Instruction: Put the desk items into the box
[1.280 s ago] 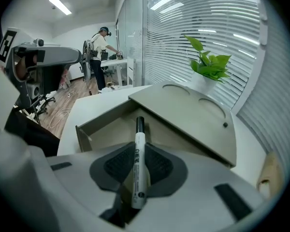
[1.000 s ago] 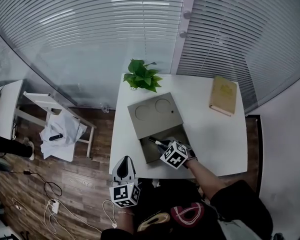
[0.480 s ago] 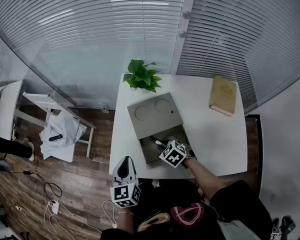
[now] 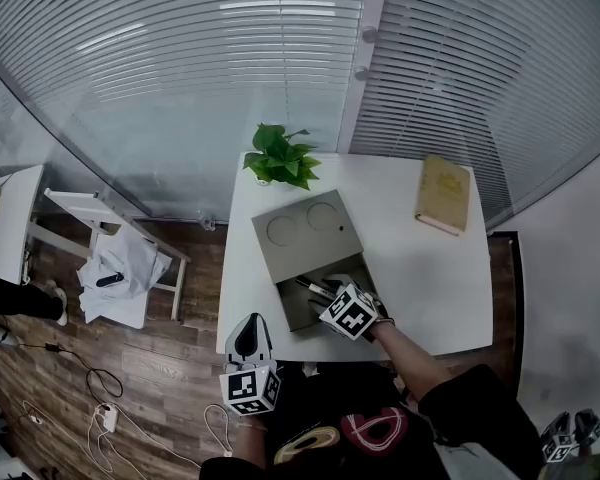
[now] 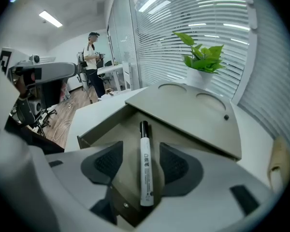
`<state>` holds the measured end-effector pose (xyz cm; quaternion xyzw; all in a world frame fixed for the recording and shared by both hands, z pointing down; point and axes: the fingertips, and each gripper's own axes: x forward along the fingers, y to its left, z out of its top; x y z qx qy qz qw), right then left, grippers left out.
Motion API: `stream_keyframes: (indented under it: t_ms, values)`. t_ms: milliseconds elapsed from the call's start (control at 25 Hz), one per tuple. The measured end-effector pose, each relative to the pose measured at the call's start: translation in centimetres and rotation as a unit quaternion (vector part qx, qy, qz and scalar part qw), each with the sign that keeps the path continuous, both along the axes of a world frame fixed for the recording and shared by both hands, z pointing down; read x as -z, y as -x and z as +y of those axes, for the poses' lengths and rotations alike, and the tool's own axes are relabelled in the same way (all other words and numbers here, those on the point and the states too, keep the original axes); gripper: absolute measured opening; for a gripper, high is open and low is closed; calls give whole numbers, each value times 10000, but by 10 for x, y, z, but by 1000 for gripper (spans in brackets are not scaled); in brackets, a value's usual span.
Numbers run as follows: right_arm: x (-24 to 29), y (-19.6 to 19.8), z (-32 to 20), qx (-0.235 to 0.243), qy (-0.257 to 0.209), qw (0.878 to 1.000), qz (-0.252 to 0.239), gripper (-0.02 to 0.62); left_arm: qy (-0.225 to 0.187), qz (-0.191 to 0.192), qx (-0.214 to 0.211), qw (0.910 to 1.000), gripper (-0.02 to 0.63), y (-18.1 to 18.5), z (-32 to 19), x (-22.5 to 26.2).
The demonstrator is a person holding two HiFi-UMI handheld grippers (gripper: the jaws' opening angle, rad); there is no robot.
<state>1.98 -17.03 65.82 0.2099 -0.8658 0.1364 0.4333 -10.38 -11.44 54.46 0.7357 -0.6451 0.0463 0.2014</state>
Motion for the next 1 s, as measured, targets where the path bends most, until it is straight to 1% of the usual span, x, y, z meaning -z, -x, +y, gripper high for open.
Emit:
stream_keyframes:
  t_ms: [120,280,440,560,600,720,840,920,1000]
  values:
    - [12,-3,-1,-99,-171,9996,-209,230,-20,0,-35,10000,20,-1,-2,1]
    - [33,-11,-4,-565,-214,9951,-780,230,-44,-2,-84,10000,20,-4,-5,1]
    - [65,-19,-8,-1071,-349,9828,-1463,229,-81,21,-190,9998,20,-9,-10,5]
    - [85,-23,-9,-1357,-433,9724,-1846,220,-109,28,-256,9996,20,-14,-12,6]
    - [89,-25,-9,-1434,-478,9696,-1923,209,-122,27,-278,9995,20,-15,-13,7]
    - [97,-30,-12,-1628,-705,9637,-1993,147,-158,1,-356,9992,20,-20,-14,7]
    - [101,-36,-16,-1794,-981,9590,-1961,41,-158,9,-390,9991,20,-24,-15,6]
    - [104,-40,-19,-1881,-1097,9564,-1945,11,-152,49,-396,9991,20,-27,-16,7]
    - [106,-44,-22,-1967,-1161,9542,-1932,11,-166,75,-413,9990,20,-31,-18,7]
